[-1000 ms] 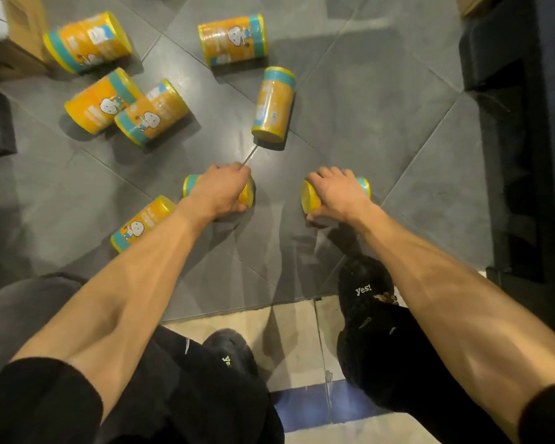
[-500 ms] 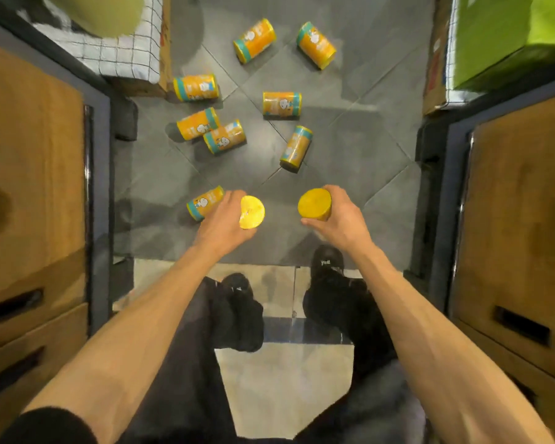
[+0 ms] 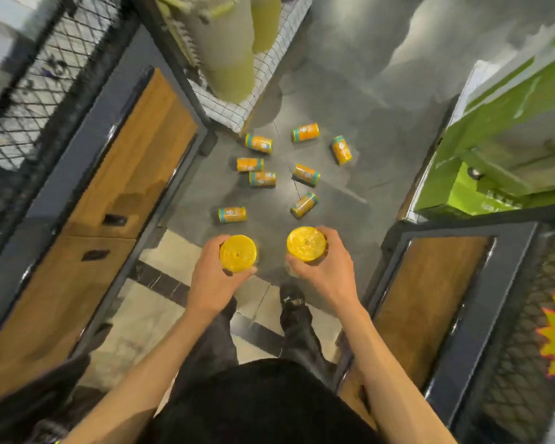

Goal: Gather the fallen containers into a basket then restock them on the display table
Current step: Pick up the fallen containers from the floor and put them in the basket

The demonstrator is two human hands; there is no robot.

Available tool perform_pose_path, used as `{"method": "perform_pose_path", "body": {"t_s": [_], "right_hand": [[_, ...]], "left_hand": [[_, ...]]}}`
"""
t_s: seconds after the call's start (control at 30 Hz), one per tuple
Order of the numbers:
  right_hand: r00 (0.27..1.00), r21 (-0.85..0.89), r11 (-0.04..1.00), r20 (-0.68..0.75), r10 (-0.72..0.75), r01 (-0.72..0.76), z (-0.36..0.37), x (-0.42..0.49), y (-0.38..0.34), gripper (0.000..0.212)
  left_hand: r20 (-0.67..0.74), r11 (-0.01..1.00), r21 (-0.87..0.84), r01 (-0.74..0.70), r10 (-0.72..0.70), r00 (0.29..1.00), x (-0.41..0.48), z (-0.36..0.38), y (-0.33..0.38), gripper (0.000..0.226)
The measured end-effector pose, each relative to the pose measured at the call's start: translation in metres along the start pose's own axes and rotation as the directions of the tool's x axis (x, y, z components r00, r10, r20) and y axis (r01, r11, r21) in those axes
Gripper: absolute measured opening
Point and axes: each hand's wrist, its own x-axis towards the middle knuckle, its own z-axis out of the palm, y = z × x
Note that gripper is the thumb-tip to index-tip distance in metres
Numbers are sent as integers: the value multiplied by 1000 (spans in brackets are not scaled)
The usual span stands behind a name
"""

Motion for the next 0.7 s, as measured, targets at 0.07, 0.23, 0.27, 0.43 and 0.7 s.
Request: {"method": "perform_pose_path", "body": {"t_s": [0.07, 0.23, 0.27, 0.43, 0.7], "right_hand": [[994, -47, 995, 66, -86, 89, -16, -5, -19, 66], [926, -131, 930, 213, -311, 343, -33, -13, -67, 73], [905, -133, 912, 242, -350, 389, -32, -16, -76, 71], [778, -110, 812, 384, -497, 573, -2, -50, -122, 69], [426, 35, 605, 677, -600, 795, 98, -171, -167, 61]], "left_hand": [[-103, 997, -80, -5, -4, 995, -29, -10, 15, 69], [-350, 982, -180, 58, -119, 929, -84, -34, 38, 70], [-389, 977, -204, 60, -137, 911, -95, -40, 38, 72], [-570, 950, -302, 77, -244, 785, -160, -74, 21, 72], [-746, 887, -454, 87, -431, 508, -305, -119, -44, 79]]}}
